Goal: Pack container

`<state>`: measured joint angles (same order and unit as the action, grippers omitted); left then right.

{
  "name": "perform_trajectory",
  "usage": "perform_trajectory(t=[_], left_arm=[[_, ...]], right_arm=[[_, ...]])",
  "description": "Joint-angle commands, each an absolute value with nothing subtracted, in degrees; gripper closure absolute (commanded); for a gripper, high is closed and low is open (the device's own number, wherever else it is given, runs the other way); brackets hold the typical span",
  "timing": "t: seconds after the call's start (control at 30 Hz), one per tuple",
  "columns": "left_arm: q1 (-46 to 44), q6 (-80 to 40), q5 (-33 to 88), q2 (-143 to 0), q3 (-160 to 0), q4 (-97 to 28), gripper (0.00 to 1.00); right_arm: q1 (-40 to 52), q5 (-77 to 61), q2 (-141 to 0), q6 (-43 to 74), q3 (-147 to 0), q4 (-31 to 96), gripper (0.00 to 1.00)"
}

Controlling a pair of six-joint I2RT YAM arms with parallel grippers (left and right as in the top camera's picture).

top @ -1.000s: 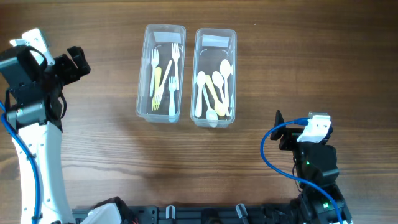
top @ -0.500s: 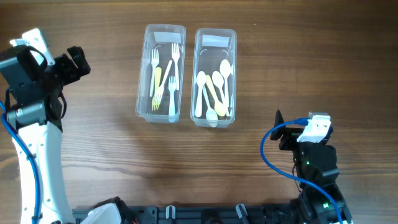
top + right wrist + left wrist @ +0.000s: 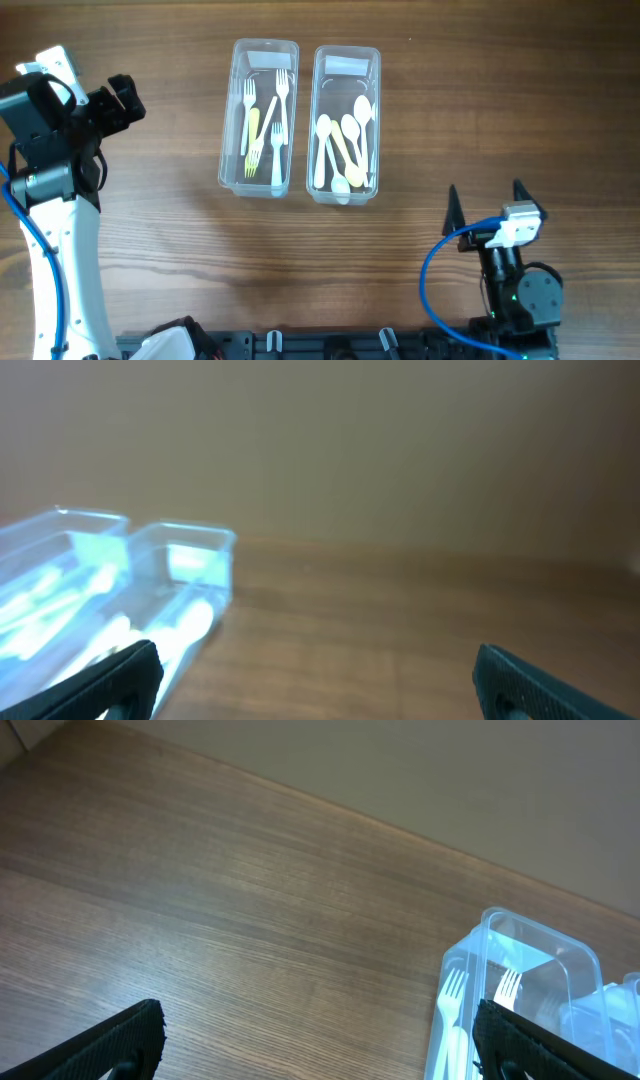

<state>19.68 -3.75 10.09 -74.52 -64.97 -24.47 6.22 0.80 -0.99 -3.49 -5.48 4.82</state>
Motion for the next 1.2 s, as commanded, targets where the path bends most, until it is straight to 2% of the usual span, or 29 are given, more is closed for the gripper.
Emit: perform_trajectory(t=[0.0, 0.2, 1.0, 1.17], left_arm=[[19.94, -3.68, 9.93, -74.37, -64.9, -24.36, 0.0], [19.94, -3.68, 9.93, -74.37, -64.9, -24.36, 0.0], [19.94, -3.68, 9.93, -74.37, -64.88, -25.04, 0.0], [19.94, -3.68, 9.93, -68.73, -64.88, -27.77, 0.0]], right_arm=[[5.91, -5.65, -0.21, -3.99, -0.25, -0.58, 0.0], [5.74, -3.99, -0.19, -11.14, -0.3, -0.21, 0.0], [4.1, -3.9, -0.64, -8.91, -0.3, -0.21, 0.0], [4.1, -3.9, -0.64, -8.91, -0.3, -0.21, 0.0]])
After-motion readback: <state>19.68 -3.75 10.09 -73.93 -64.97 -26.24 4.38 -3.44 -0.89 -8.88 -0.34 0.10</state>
